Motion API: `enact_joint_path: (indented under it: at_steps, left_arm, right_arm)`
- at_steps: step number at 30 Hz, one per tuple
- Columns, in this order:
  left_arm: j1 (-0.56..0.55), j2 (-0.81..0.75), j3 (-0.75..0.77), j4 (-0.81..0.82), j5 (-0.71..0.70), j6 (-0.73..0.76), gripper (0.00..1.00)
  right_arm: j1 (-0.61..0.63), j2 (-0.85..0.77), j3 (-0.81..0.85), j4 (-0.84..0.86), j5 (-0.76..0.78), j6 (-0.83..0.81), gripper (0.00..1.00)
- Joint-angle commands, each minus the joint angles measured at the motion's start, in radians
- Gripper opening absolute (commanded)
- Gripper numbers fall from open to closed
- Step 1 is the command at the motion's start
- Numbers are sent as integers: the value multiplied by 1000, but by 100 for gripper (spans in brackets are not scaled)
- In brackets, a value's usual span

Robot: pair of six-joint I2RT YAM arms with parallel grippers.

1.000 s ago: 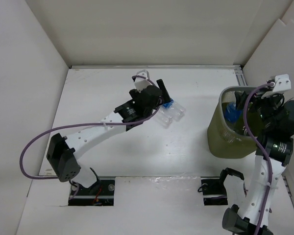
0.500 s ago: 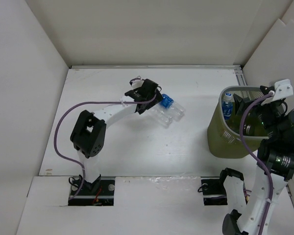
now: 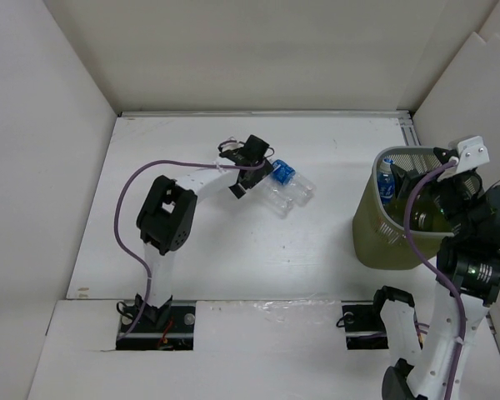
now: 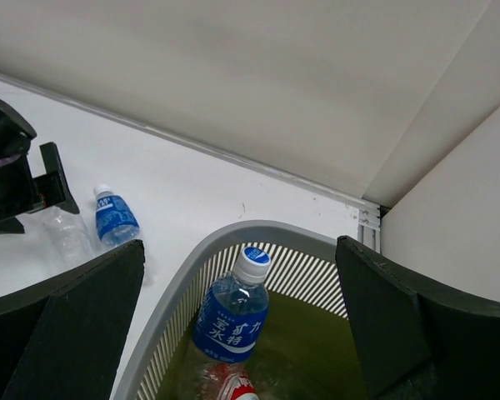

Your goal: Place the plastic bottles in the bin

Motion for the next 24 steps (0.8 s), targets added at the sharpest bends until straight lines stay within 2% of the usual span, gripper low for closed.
enact_joint_path:
  at_steps: [1, 6, 9, 10, 11, 14, 15, 16, 20, 21, 23, 24]
  left_arm:
    - [11, 30, 31, -54, -34, -49, 100]
    - [29, 63, 11, -42, -34, -49, 92]
    - [49, 84, -2, -16, -5, -40, 80]
    - [49, 84, -20, -16, 6, -40, 71]
    - [49, 84, -34, -16, 6, -40, 53]
    - [74, 21, -133, 13, 6, -40, 20]
    - [74, -3, -165, 27, 6, -50, 6]
    - [88, -56, -192, 27, 6, -50, 0]
    - [99, -233, -276, 15, -150, -50, 0]
    - [85, -270, -276, 27, -179, -29, 0]
    - [42, -368, -256, 41, -262, 49, 0]
    - [22, -391, -218, 62, -341, 93, 0]
  right_arm:
    - [10, -7, -2, 49, -18, -12, 100]
    - [21, -7, -11, 59, -18, -12, 100]
    - [21, -7, -11, 59, -18, -12, 100]
    - [21, -7, -11, 68, -27, -12, 100]
    - [32, -7, -11, 68, -27, -12, 100]
    - [41, 2, -11, 94, -61, -12, 100]
    - [53, 2, -23, 106, -73, -12, 100]
    - [53, 15, -23, 120, -92, -12, 100]
    - [159, 111, -19, 219, -256, -51, 100]
    - [246, 140, 16, 220, -273, -73, 100]
    - [355, 220, 53, 188, -224, -143, 100]
    - [457, 245, 66, 187, -171, -153, 100]
